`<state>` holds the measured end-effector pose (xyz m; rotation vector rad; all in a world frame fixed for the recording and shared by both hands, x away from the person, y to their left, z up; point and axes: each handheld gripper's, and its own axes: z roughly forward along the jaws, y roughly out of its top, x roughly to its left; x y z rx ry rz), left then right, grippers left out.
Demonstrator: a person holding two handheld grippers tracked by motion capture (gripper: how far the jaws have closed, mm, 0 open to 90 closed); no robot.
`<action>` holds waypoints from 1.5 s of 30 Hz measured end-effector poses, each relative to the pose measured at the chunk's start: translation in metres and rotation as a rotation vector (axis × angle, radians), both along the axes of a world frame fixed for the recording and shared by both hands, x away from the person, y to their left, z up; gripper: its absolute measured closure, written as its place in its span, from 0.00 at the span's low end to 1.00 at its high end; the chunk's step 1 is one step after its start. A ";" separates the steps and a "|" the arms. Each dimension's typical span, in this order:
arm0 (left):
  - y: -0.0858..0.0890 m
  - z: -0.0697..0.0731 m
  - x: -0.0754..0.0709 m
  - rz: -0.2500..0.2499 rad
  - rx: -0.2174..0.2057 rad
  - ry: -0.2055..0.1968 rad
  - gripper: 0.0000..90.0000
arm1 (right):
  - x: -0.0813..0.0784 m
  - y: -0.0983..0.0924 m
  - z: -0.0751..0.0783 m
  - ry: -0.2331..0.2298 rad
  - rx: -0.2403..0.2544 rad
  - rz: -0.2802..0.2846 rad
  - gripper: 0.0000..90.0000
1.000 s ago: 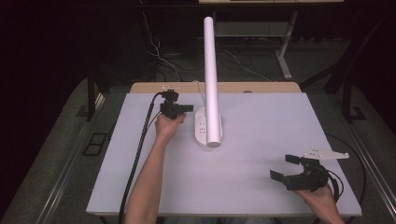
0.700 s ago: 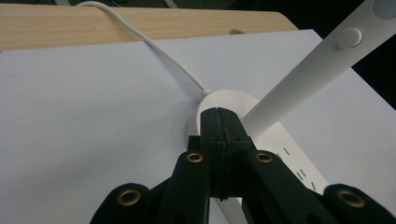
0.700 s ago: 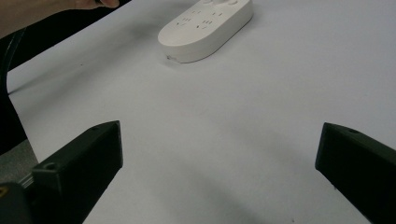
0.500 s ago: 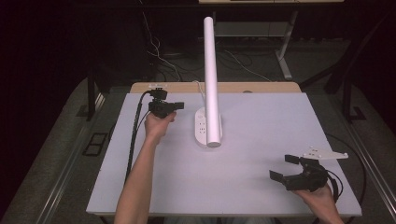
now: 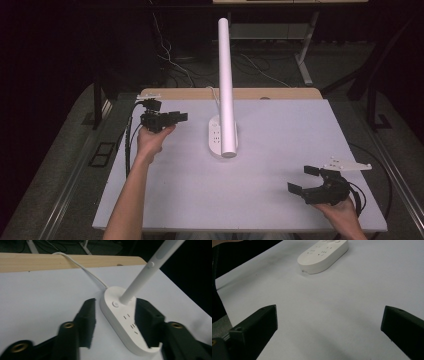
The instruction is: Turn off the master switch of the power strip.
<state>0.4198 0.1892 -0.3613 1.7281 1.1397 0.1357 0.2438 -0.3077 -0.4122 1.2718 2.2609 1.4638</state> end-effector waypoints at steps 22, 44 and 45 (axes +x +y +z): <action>0.025 -0.003 -0.071 -0.054 -0.045 -0.050 0.00 | 0.000 0.002 -0.001 -0.006 -0.008 0.000 0.00; 0.015 -0.032 -0.135 -0.115 -0.019 -0.128 0.00 | -0.002 0.003 0.000 -0.003 -0.012 -0.006 0.00; 0.014 -0.033 -0.138 -0.116 -0.017 -0.127 0.00 | -0.002 0.003 0.000 -0.003 -0.012 -0.006 0.00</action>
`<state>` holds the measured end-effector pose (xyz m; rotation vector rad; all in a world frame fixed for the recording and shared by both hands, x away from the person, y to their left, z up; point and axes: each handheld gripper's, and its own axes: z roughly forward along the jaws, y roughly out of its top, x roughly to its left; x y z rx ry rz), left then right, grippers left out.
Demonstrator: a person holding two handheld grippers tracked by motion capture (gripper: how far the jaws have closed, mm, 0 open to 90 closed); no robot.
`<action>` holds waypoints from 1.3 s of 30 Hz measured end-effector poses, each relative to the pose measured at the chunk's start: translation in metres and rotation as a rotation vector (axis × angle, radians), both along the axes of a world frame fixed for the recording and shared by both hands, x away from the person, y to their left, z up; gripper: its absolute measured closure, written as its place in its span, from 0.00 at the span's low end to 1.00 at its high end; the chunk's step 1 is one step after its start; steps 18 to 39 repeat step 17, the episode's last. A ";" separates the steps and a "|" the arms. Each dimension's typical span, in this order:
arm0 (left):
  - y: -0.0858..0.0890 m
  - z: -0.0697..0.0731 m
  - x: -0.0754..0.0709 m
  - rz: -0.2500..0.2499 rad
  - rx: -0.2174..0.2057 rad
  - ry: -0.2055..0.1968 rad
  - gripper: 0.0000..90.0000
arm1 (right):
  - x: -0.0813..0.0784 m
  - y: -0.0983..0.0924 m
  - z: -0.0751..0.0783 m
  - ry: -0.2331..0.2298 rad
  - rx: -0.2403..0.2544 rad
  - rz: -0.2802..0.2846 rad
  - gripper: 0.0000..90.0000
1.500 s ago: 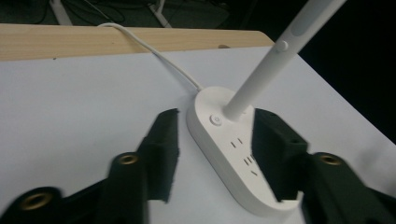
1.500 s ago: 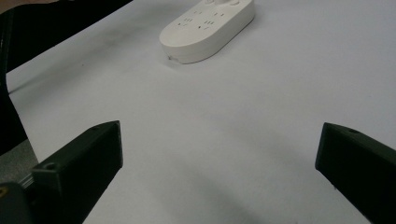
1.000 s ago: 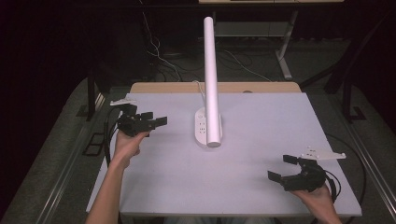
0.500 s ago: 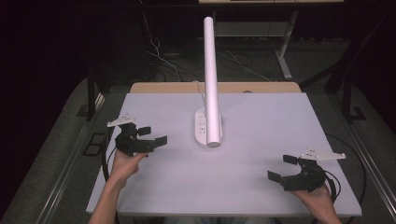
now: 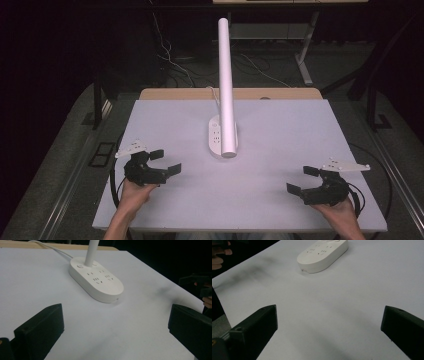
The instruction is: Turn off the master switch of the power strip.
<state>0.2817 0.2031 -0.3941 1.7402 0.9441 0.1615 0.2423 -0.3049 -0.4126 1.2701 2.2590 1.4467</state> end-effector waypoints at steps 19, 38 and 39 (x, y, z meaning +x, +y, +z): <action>-0.016 -0.015 -0.026 -0.043 0.064 -0.065 0.00 | -0.002 0.001 0.000 0.008 -0.004 0.008 0.00; -0.016 -0.015 -0.026 -0.043 0.064 -0.065 0.00 | -0.002 0.001 0.000 0.008 -0.004 0.008 0.00; -0.016 -0.015 -0.026 -0.043 0.064 -0.065 0.00 | -0.002 0.001 0.000 0.008 -0.004 0.008 0.00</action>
